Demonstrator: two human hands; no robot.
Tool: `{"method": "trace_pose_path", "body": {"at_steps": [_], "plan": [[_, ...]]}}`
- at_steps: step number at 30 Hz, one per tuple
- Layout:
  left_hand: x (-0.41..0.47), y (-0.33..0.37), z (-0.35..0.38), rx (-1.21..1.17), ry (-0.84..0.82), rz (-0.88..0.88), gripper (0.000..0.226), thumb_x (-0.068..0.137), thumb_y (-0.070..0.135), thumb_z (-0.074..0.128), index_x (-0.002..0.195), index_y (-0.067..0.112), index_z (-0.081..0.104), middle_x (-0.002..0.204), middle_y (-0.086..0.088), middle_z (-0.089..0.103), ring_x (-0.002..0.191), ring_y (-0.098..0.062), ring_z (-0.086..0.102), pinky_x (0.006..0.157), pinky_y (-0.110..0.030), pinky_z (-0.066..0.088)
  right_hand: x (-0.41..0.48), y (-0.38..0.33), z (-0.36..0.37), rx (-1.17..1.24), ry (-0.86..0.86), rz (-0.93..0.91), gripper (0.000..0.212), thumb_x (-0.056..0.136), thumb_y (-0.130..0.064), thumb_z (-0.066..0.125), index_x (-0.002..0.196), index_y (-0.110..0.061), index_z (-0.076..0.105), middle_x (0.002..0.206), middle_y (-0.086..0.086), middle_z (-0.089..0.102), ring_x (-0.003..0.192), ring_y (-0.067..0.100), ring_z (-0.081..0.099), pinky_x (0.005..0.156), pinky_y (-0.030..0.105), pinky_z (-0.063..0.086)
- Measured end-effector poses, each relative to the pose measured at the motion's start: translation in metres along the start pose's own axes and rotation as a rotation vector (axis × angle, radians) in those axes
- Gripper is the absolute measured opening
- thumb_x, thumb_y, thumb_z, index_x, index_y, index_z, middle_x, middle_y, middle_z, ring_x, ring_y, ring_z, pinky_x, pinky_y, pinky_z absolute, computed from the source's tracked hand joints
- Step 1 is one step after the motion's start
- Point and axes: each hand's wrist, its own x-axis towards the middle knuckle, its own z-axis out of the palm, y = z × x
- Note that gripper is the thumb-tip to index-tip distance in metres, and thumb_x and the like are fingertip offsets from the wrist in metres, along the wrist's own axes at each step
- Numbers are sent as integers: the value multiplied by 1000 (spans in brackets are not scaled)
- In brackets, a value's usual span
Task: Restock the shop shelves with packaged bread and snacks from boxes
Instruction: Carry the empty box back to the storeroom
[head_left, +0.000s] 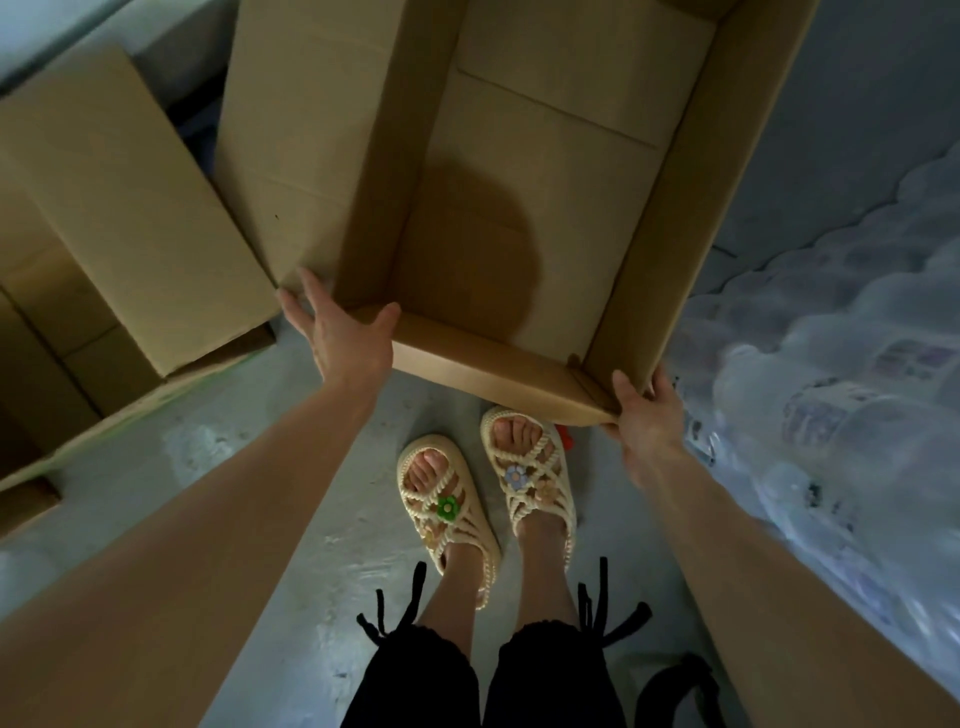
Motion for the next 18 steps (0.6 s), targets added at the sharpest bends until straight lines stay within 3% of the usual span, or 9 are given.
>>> {"method": "trace_pose_path", "body": {"at_steps": [4,6,10,12,14,18], "plan": [[-5,-4,-3,8,-8,33,93,89,23,69,156,22,5,161,-2,-6,143,-19,23,97,-16,22,-3,4,-5,-8,85,-55,35,97,-14,54,131,-22,57,111,-3,63,112,23,60,103,48,46],[-7,-5,-6,-18,6,41,92,88,24,70,156,21,7,159,-4,0,139,-20,29,92,-17,22,-8,2,-8,3,116,-78,33,97,-13,55,129,-20,60,109,-3,65,110,23,61,103,48,46],[-8,0,-18,-89,56,31,91,86,24,72,155,22,12,152,-10,16,131,-26,38,103,-25,31,-27,-9,-15,103,169,-105,29,97,-9,54,125,-13,63,98,-5,66,104,20,63,102,45,48],[-6,1,-27,-126,51,17,96,85,27,73,155,26,8,152,-11,23,131,-29,39,111,-38,34,-39,-16,-19,124,169,-127,25,96,-8,54,118,-15,65,91,-8,66,98,17,63,102,43,48],[-6,5,-36,-161,38,18,102,83,30,75,155,29,4,151,-8,32,128,-28,44,106,-49,42,-50,-21,-23,136,166,-144,22,96,-7,55,114,-17,65,88,-10,66,90,13,64,101,41,49],[-19,21,-50,-189,0,17,103,83,30,76,155,24,2,153,-4,33,135,-27,39,109,-47,39,-72,-33,-34,155,160,-143,28,95,-9,57,122,-10,64,94,-6,68,98,16,66,101,40,49]]}}
